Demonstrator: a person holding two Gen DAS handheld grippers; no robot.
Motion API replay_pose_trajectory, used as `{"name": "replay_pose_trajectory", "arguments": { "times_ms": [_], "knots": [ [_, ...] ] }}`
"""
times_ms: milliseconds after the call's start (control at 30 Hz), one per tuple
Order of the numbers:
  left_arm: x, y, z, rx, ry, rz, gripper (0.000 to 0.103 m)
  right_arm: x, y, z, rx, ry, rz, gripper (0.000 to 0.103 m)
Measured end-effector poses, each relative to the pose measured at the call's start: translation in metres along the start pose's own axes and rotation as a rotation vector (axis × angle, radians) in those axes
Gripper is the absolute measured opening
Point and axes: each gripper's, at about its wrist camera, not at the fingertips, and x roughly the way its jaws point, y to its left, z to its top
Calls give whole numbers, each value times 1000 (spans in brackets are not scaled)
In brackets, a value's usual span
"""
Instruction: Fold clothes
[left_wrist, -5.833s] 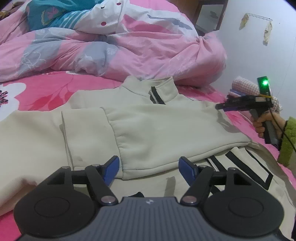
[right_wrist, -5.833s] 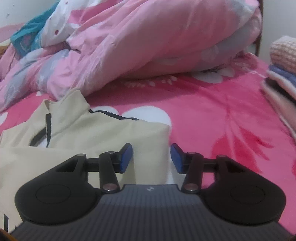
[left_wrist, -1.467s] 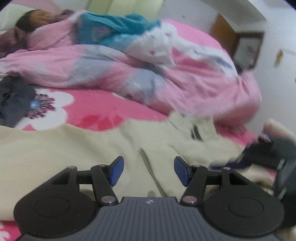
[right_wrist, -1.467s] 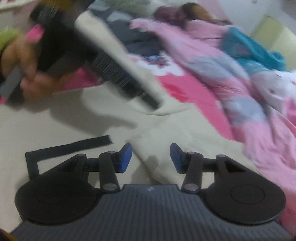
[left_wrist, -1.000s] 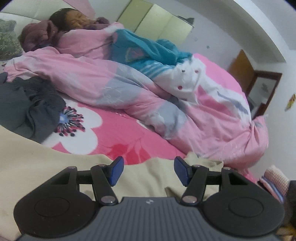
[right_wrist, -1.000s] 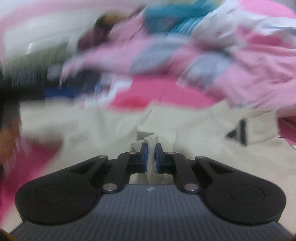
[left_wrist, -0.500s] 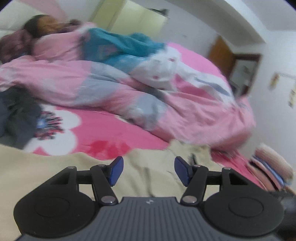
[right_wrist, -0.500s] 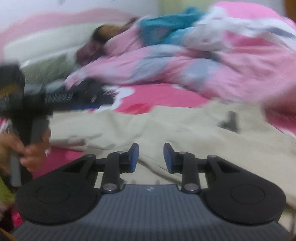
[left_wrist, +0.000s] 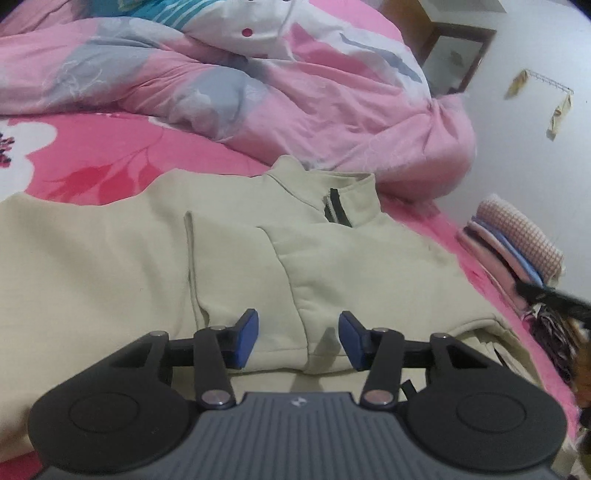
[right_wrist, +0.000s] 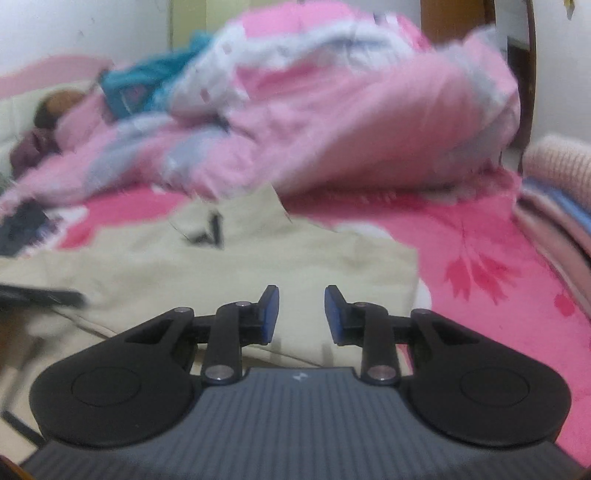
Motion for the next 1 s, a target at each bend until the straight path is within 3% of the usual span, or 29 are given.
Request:
{"name": "replay_pose_trajectory", "arguments": {
  "times_ms": [100,133,300,467,567,600,633,700,833,1000],
  "knots": [
    [-1,-5,-1,33,-5,18,50,40,-33,-34,-29,192,-44,23],
    [0,-7,-3,44,-8,24,50,33,-43,-39,-12,159,-4,23],
    [1,-10,0,65,-7,36,52,8,-33,-15,-59,171,-48,23],
    [0,-9,-1,62,-12,30,52,15,19,8,-168,25,77,23],
    [-1,-5,-1,43,-14,15,52,49,34,-15,-215,112,111,24],
    [-1,-4,-1,37,-14,10,52,57,33,-31,-221,140,104,24],
    [-1,-3,-1,32,-14,7,52,50,27,-41,-196,89,119,24],
    [-2,-3,-1,29,-14,3,54,38,15,-32,-123,131,134,24],
    [-1,-7,-2,46,-19,8,58,25,-1,7,-196,130,86,25],
    [-1,-7,-3,52,-25,9,58,90,-48,43,-61,107,41,24]
  ]
}}
